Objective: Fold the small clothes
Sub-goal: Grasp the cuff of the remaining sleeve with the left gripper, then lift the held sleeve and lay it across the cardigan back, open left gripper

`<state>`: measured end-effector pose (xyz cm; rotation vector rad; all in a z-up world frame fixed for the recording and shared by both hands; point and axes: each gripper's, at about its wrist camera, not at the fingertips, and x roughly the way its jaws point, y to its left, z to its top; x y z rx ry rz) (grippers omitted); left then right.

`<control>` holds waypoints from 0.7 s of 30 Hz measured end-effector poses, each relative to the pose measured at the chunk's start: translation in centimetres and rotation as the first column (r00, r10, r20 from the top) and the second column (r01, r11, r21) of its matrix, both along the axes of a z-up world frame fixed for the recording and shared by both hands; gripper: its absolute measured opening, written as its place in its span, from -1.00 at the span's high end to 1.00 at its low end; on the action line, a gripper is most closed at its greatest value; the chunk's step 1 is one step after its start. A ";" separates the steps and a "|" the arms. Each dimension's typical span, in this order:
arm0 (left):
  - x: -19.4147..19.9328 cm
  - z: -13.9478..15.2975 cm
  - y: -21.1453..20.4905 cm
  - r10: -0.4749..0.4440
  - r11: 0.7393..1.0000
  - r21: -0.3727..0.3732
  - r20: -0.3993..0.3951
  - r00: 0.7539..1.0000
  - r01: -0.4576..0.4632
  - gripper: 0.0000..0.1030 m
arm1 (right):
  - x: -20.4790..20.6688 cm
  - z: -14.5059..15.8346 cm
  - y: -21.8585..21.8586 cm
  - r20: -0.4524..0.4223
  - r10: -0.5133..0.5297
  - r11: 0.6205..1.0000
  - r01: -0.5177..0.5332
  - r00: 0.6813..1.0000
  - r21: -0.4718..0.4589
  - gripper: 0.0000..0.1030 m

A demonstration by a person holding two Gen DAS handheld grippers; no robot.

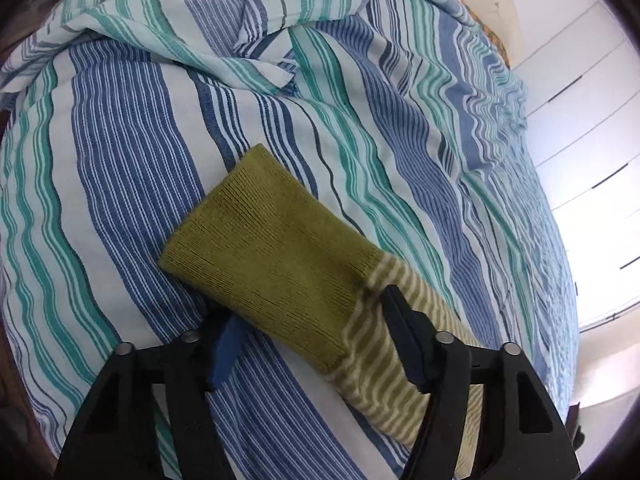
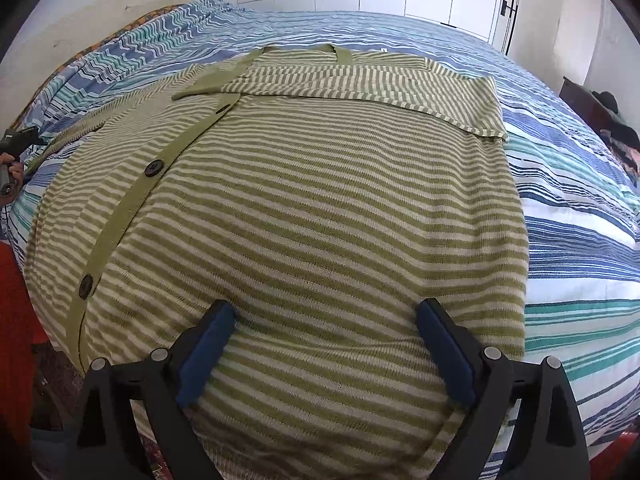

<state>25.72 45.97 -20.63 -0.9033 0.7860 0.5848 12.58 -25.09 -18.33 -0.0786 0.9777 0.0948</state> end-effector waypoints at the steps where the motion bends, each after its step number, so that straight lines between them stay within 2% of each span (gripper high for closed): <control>1: -0.1 0.0 0.2 -0.012 1.000 -0.001 -0.006 1.000 0.012 0.58 | 0.0 0.0 0.0 0.001 -0.002 1.000 0.002 1.000 0.001 -0.83; 2: -0.1 0.0 0.4 -0.030 0.999 -0.027 0.000 1.000 0.030 0.93 | 0.0 0.0 0.0 0.002 -0.003 1.000 0.003 1.000 0.002 -0.84; 3: -0.4 0.6 0.4 -0.032 0.999 -0.021 -0.005 0.999 0.032 0.94 | 0.0 -0.1 0.0 0.003 -0.003 1.000 0.003 1.000 0.004 -0.84; 4: -0.4 1.7 -0.2 -0.038 0.999 0.019 -0.009 0.999 0.039 0.95 | 0.0 -0.1 0.0 0.004 -0.002 1.000 0.002 1.000 0.006 -0.85; 6: 0.6 5.0 -2.4 -0.112 0.985 0.129 -0.006 0.994 0.112 0.95 | 0.0 -0.1 -0.1 0.005 0.001 1.000 -0.001 1.000 0.011 -0.85; 8: 2.3 9.2 -6.6 -0.236 0.948 0.227 0.023 0.972 0.225 0.95 | 0.0 -0.1 -0.1 0.006 0.004 1.000 -0.004 1.000 0.016 -0.86; 9: 3.2 11.4 -9.2 -0.310 0.922 0.260 0.047 0.950 0.288 0.95 | 0.0 -0.1 -0.2 0.007 0.004 1.000 -0.005 1.000 0.018 -0.86; 11: 5.3 15.5 -15.5 -0.459 0.858 0.303 0.093 0.883 0.414 0.95 | -0.1 -0.1 -0.2 0.014 0.005 1.000 -0.005 1.000 0.021 -0.86; 13: 7.6 18.8 -22.7 -0.600 0.777 0.330 0.129 0.790 0.536 0.95 | -0.1 -0.2 -0.2 0.020 0.007 1.000 -0.008 1.000 0.023 -0.89; 15: 9.0 21.2 -30.3 -0.712 0.687 0.352 0.152 0.686 0.636 0.95 | 0.0 -0.1 -0.2 0.020 0.009 1.000 -0.009 1.000 0.025 -0.90; 16: 9.6 21.9 -34.1 -0.756 0.644 0.358 0.162 0.634 0.676 0.95 | -0.1 -0.1 -0.2 0.019 0.010 1.000 -0.010 1.000 0.026 -0.91; 18: 10.0 22.7 -41.6 -0.821 0.565 0.369 0.168 0.545 0.738 0.95 | -0.1 -0.1 -0.2 0.017 0.011 0.999 -0.012 1.000 0.030 -0.91; 21: 10.1 21.9 -51.5 -0.882 0.468 0.373 0.144 0.448 0.801 0.95 | -0.1 -0.1 -0.3 0.016 0.015 0.999 -0.015 1.000 0.037 -0.91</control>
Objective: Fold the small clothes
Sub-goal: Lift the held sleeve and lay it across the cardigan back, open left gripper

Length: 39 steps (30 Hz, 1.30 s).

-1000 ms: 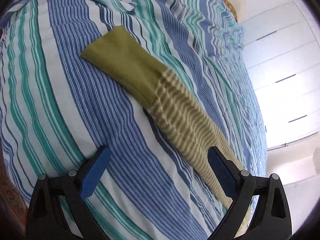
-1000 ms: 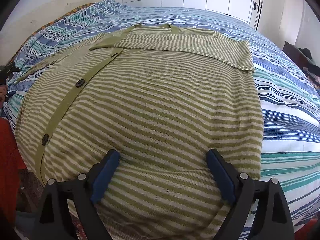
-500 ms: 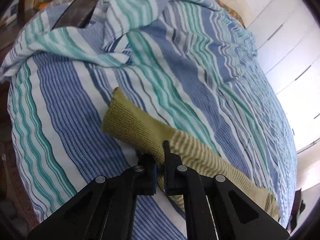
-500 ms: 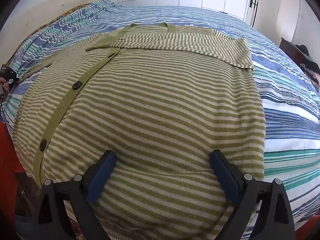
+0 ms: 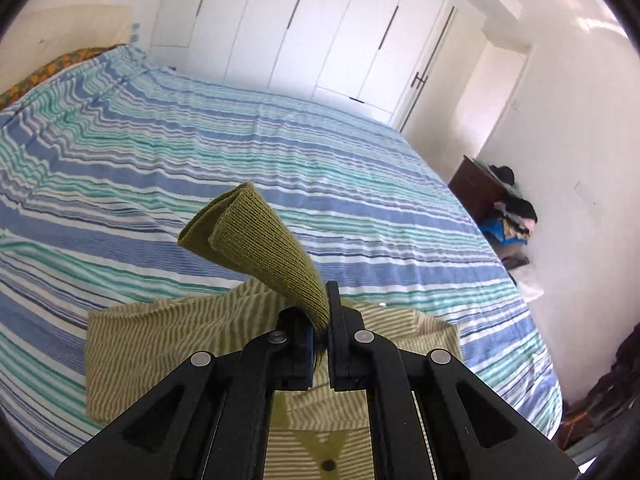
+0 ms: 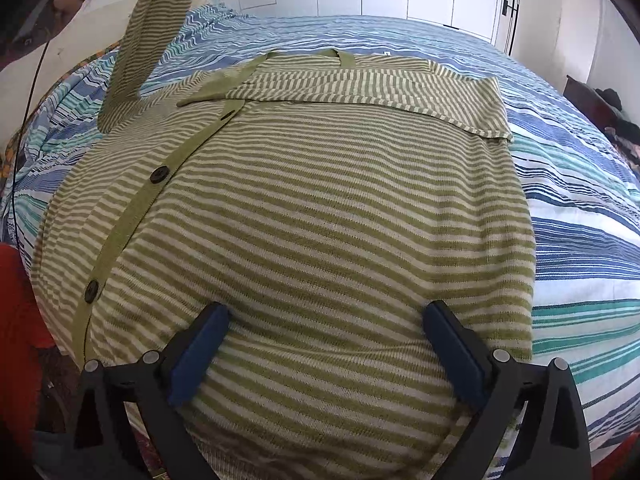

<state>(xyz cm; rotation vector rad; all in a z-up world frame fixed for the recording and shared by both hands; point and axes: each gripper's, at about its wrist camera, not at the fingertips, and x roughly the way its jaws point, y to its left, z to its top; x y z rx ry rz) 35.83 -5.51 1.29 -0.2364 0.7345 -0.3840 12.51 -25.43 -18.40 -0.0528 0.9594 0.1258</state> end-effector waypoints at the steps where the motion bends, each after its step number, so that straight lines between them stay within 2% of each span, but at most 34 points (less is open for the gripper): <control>1: 0.0 -0.8 -2.8 -0.032 0.999 0.000 -0.021 0.999 0.032 0.95 | 0.0 0.0 0.0 0.000 0.002 1.000 -0.002 1.000 0.002 -0.91; 3: -0.4 -2.8 -7.8 -0.085 0.996 0.037 -0.058 0.995 0.087 0.95 | 0.0 0.0 -0.1 0.000 0.008 1.000 -0.008 1.000 0.004 -0.91; 7: -0.6 -8.9 -15.1 -0.130 0.964 0.208 -0.173 0.976 0.165 0.87 | 0.0 0.0 -0.1 0.002 0.020 1.000 -0.020 1.000 0.007 -0.92; 8: -0.7 -10.7 -16.2 -0.138 0.948 0.253 -0.221 0.966 0.193 0.70 | 0.0 0.0 -0.1 0.002 0.023 1.000 -0.023 1.000 0.008 -0.92; 9: -1.3 -12.3 -17.1 -0.142 0.929 0.296 -0.267 0.953 0.221 0.38 | 0.0 0.0 -0.1 0.002 0.025 1.000 -0.025 1.000 0.010 -0.93; 10: -2.3 -13.5 -17.3 -0.143 0.912 0.332 -0.293 0.945 0.240 0.24 | -0.1 0.0 -0.1 0.002 0.026 1.000 -0.026 1.000 0.011 -0.93; 12: -4.0 -14.3 -16.7 -0.158 0.895 0.362 -0.289 0.944 0.260 -0.09 | -0.1 0.0 -0.2 0.002 0.029 0.999 -0.029 1.000 0.013 -0.94; 14: -5.7 -13.5 -14.7 -0.188 0.897 0.345 -0.268 0.945 0.277 -0.27 | -0.1 0.0 -0.1 0.004 0.033 0.999 -0.033 0.999 0.012 -0.94; 17: -6.8 -11.6 -8.6 -0.167 0.931 0.281 -0.236 0.957 0.232 -0.51 | -0.4 0.0 0.0 0.007 0.038 0.999 -0.038 0.999 0.012 -0.97; 18: -6.8 -11.1 -6.1 -0.133 0.946 0.262 -0.229 0.964 0.193 -0.58 | -0.5 0.1 0.1 0.008 0.041 0.999 -0.041 0.999 0.012 -0.98; 20: -5.6 -10.8 -0.7 -0.028 0.967 0.241 -0.226 0.974 0.083 -0.61 | -0.5 0.0 0.2 0.009 0.041 0.999 -0.041 0.999 0.012 -0.99; 22: -3.7 -11.0 5.3 0.109 0.970 0.240 -0.247 0.963 -0.048 -0.61 | -0.5 0.0 0.3 0.011 0.038 0.999 -0.038 0.999 0.006 -0.99; 24: -1.9 -12.0 10.8 0.239 0.959 0.220 -0.292 0.926 -0.179 -0.59 | -0.5 -0.1 0.5 0.015 0.033 0.999 -0.033 0.999 -0.002 -1.00; 27: 0.3 -13.7 17.3 0.327 0.945 0.141 -0.386 0.862 -0.295 -0.57 | -0.6 -0.1 0.7 0.018 0.024 1.000 -0.023 1.000 -0.011 -1.00; 29: 1.5 -15.2 18.7 0.314 0.948 0.094 -0.448 0.837 -0.305 -0.57 | -0.5 -0.1 0.7 0.019 0.017 1.000 -0.017 1.000 -0.014 -1.00; 32: 2.7 -16.4 18.3 0.222 0.970 0.023 -0.504 0.835 -0.244 -0.57 | -0.4 -0.1 0.7 0.022 0.010 1.000 -0.010 1.000 -0.022 -1.00; 33: 3.1 -16.6 17.6 0.198 0.977 0.030 -0.512 0.836 -0.213 -0.58 | -0.4 -0.1 0.8 0.023 0.009 1.000 -0.008 1.000 -0.024 -1.00; 35: 4.0 -17.2 15.9 0.184 0.983 0.100 -0.514 0.838 -0.154 -0.57 | -0.3 -0.1 0.8 0.024 0.007 1.000 -0.006 1.000 -0.026 -1.00; 36: 4.3 -17.6 15.2 0.193 0.979 0.154 -0.514 0.836 -0.132 -0.25 | -0.3 -0.1 0.8 0.024 0.007 1.000 -0.006 1.000 -0.027 -1.00; 38: 4.8 -18.9 14.3 0.208 0.967 0.238 -0.542 0.814 -0.089 0.86 | -0.3 -0.1 0.9 0.023 0.008 1.000 -0.007 1.000 -0.027 -1.00; 39: 4.7 -18.9 14.4 0.218 0.964 0.250 -0.534 0.817 -0.094 0.95 | -0.3 -0.1 0.9 0.022 0.008 1.000 -0.008 1.000 -0.026 -1.00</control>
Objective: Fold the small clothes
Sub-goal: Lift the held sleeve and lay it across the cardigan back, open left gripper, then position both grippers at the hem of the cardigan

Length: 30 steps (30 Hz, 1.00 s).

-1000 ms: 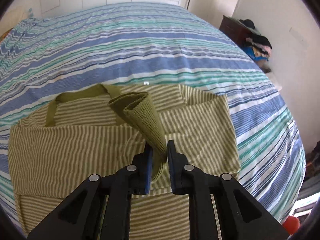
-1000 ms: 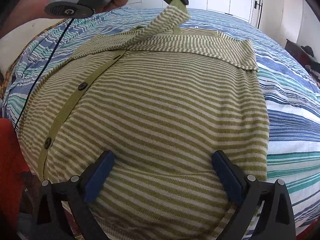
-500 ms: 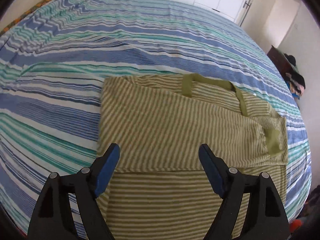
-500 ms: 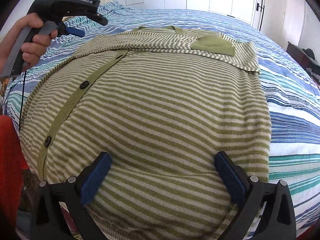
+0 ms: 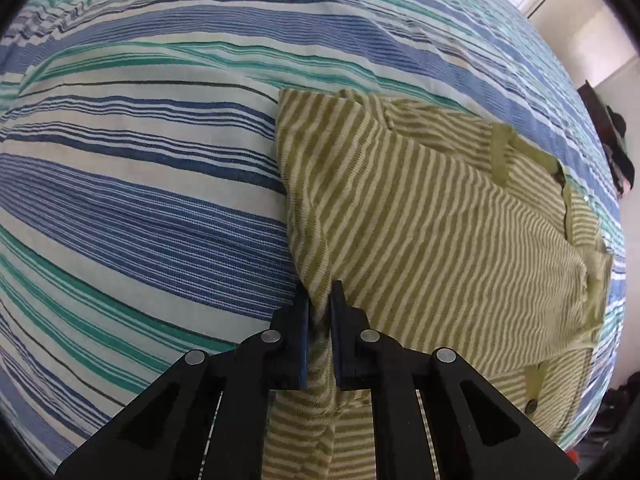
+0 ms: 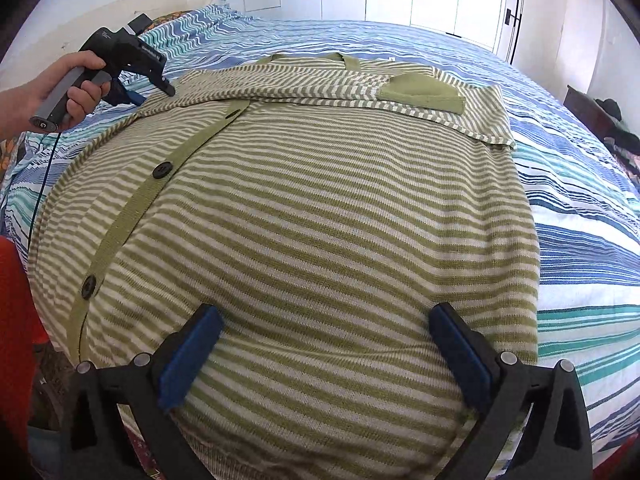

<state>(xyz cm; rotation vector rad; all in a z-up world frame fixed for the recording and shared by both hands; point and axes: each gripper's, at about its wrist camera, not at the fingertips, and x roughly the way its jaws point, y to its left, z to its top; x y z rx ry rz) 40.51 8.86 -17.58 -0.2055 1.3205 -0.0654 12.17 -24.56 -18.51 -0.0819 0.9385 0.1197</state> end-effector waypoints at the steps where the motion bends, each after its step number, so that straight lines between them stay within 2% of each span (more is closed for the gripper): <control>1: -0.2 0.6 0.5 0.010 1.000 0.010 0.028 1.000 -0.010 0.95 | 0.0 0.0 0.0 -0.001 0.001 1.000 -0.001 1.000 0.000 -1.00; 3: -0.4 1.4 2.2 0.076 0.997 -0.022 0.057 0.995 -0.075 0.95 | 0.0 0.0 -0.1 -0.001 0.002 1.000 -0.002 1.000 0.002 -1.00; 6: -0.3 0.9 5.0 0.167 0.985 -0.042 0.035 0.985 -0.165 0.95 | -0.1 0.0 -0.2 0.001 0.004 1.000 -0.004 1.000 0.004 -1.00; 7: -0.3 0.6 5.5 0.189 0.982 -0.018 0.032 0.981 -0.189 0.97 | -0.1 0.0 -0.2 0.002 0.005 1.000 -0.005 1.000 0.004 -1.00; 9: -0.4 0.3 6.2 0.225 0.971 0.076 0.044 0.973 -0.228 0.98 | -0.1 0.0 -0.3 0.002 0.006 1.000 -0.006 1.000 0.005 -1.00; 12: -0.8 0.3 6.7 0.215 0.974 0.063 0.032 0.976 -0.217 0.93 | -0.1 0.0 -0.2 -0.001 0.007 1.000 -0.007 1.000 0.006 -1.00; 13: -1.3 1.0 6.8 0.206 0.977 0.048 0.051 0.977 -0.208 0.86 | -0.1 0.0 -0.3 -0.004 0.008 1.000 -0.008 1.000 0.007 -1.00; 15: -2.6 2.9 6.5 0.168 0.984 0.044 0.116 0.979 -0.174 0.26 | 0.1 0.3 -0.2 -0.018 0.014 1.000 -0.014 1.000 0.007 -0.99; 17: -4.3 5.3 5.6 0.099 0.988 0.093 0.204 0.974 -0.120 -0.08 | 0.3 1.1 -0.4 -0.061 0.027 0.999 -0.026 0.998 0.018 -0.98; 19: -5.8 7.2 4.1 0.015 0.993 0.112 0.268 0.963 -0.047 -0.16 | 0.6 2.9 -0.8 -0.117 0.045 0.997 -0.037 0.992 0.072 -0.90; 21: -6.3 8.4 2.3 -0.059 0.995 0.089 0.302 0.952 0.033 -0.19 | 1.2 5.7 -1.6 -0.107 0.058 0.984 -0.038 0.993 0.175 -0.87; 23: -6.2 8.6 0.3 -0.109 0.993 0.078 0.306 0.946 0.090 -0.19 | 3.2 9.2 -2.2 -0.054 0.073 0.970 -0.059 0.996 0.237 -0.87; 25: -5.6 7.7 -1.4 -0.145 0.989 0.081 0.290 0.946 0.127 -0.19 | 6.7 12.4 -2.3 0.022 0.087 0.974 -0.090 0.996 0.207 -0.87; 27: -5.1 5.9 -2.7 -0.153 0.986 0.096 0.254 0.955 0.133 -0.19 | 11.2 14.0 -2.2 0.083 0.093 0.983 -0.104 0.992 0.150 -0.84; 28: -4.8 4.7 -2.9 -0.140 0.987 0.105 0.232 0.963 0.118 -0.19 | 13.7 13.9 -2.3 0.081 0.087 0.987 -0.097 0.993 0.129 -0.63; 30: -5.0 2.2 -2.5 -0.090 0.991 0.117 0.166 0.982 0.071 -0.19 | 19.1 12.1 -2.7 0.005 0.057 0.989 -0.057 0.998 0.139 -0.31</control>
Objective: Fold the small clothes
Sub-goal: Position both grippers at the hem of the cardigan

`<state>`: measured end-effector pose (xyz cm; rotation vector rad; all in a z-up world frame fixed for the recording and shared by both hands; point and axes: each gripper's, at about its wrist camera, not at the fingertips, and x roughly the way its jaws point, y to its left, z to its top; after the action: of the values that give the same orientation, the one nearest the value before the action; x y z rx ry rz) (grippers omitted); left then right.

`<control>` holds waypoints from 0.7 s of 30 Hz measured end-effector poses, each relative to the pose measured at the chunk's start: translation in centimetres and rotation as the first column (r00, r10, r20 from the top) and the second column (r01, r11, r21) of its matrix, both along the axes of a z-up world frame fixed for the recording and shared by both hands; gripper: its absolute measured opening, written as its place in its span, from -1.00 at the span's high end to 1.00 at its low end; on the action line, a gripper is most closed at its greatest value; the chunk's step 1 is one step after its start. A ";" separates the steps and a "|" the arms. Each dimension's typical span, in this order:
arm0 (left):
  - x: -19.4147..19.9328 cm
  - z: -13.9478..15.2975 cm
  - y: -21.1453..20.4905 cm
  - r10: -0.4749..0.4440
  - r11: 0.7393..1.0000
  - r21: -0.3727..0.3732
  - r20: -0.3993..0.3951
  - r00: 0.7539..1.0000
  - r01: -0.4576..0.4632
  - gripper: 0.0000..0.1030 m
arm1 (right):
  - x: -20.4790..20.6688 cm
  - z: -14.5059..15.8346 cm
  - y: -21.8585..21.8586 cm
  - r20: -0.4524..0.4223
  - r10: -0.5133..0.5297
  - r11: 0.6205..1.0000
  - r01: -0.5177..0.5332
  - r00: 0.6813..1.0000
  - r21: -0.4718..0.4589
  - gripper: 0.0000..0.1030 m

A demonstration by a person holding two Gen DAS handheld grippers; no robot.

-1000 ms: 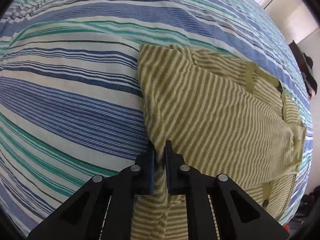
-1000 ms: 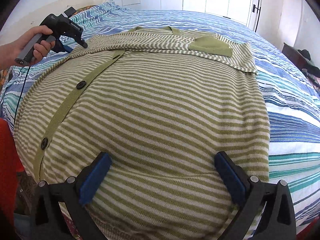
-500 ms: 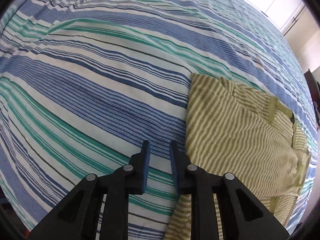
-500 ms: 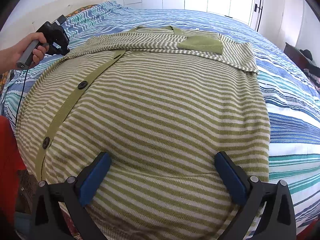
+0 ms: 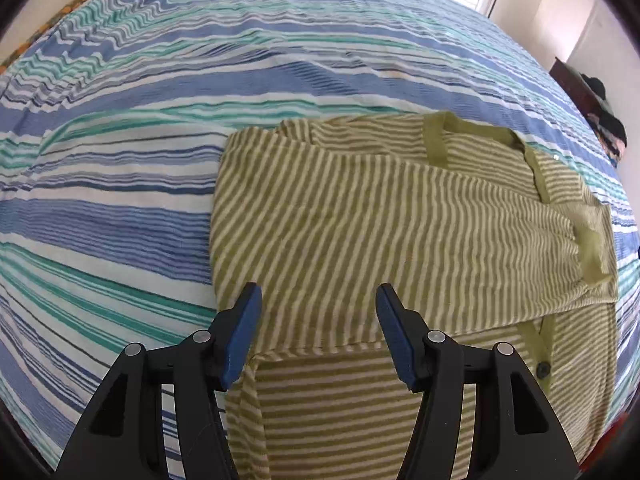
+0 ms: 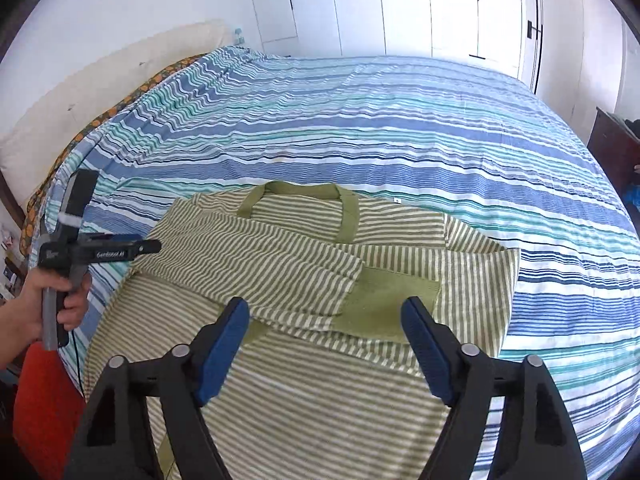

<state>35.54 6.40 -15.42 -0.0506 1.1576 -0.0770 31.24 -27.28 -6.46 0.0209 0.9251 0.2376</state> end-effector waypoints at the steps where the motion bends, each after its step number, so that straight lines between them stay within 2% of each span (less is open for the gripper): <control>1: -0.3 -1.1 0.4 0.023 1.000 -0.006 -0.032 0.999 -0.023 -0.19 | 2.1 -1.5 -0.3 -0.048 -0.013 1.000 0.014 0.999 0.012 -0.23; 3: -1.3 -2.1 1.4 0.033 0.998 -0.053 -0.013 0.999 -0.034 -0.19 | 4.8 -5.3 -1.2 -0.136 -0.057 0.998 0.058 0.989 0.006 -0.23; 5: -2.0 -1.8 1.6 -0.001 0.999 -0.044 0.004 1.000 0.001 -0.19 | 5.7 -10.2 -2.4 -0.276 -0.113 0.993 0.114 0.954 -0.014 -0.24; 6: -2.3 -1.5 1.5 -0.021 0.999 -0.027 0.005 1.000 0.021 -0.19 | 5.4 -11.3 -2.8 -0.273 -0.118 0.992 0.124 0.955 0.008 -0.25; 7: -2.7 -1.1 1.4 -0.037 0.999 -0.007 0.009 0.999 0.037 -0.19 | 4.9 -11.1 -2.9 -0.220 -0.116 0.992 0.123 0.969 0.018 -0.25; 10: -4.7 0.4 1.1 -0.066 0.997 0.045 0.046 0.997 0.064 -0.38 | 3.6 -9.6 -2.2 -0.190 -0.099 0.995 0.099 0.977 -0.012 -0.25; 13: -8.2 1.3 0.5 -0.101 0.995 0.032 0.076 0.992 0.099 -0.45 | 0.2 -6.8 -1.4 -0.141 -0.022 1.000 0.024 0.990 0.010 -0.26; 16: -12.6 0.7 0.0 -0.112 0.994 0.010 0.059 0.992 0.112 -0.50 | -5.1 -5.5 -0.8 -0.120 0.040 0.999 -0.041 0.992 -0.005 -0.31; 19: -17.3 -0.9 -0.6 -0.103 0.995 0.016 0.023 0.994 0.103 -0.54 | -11.3 -6.7 -1.1 -0.148 0.048 0.998 -0.053 0.988 -0.029 -0.33; 21: -19.9 -1.4 -0.9 -0.095 0.994 0.049 0.036 0.995 0.093 -0.67 | -15.2 -9.0 -1.6 -0.225 0.023 0.997 -0.038 0.974 -0.063 -0.34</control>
<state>15.64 5.51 -16.79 0.0473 1.1231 -0.1333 16.08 -28.91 -15.45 -0.0289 1.1582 0.2361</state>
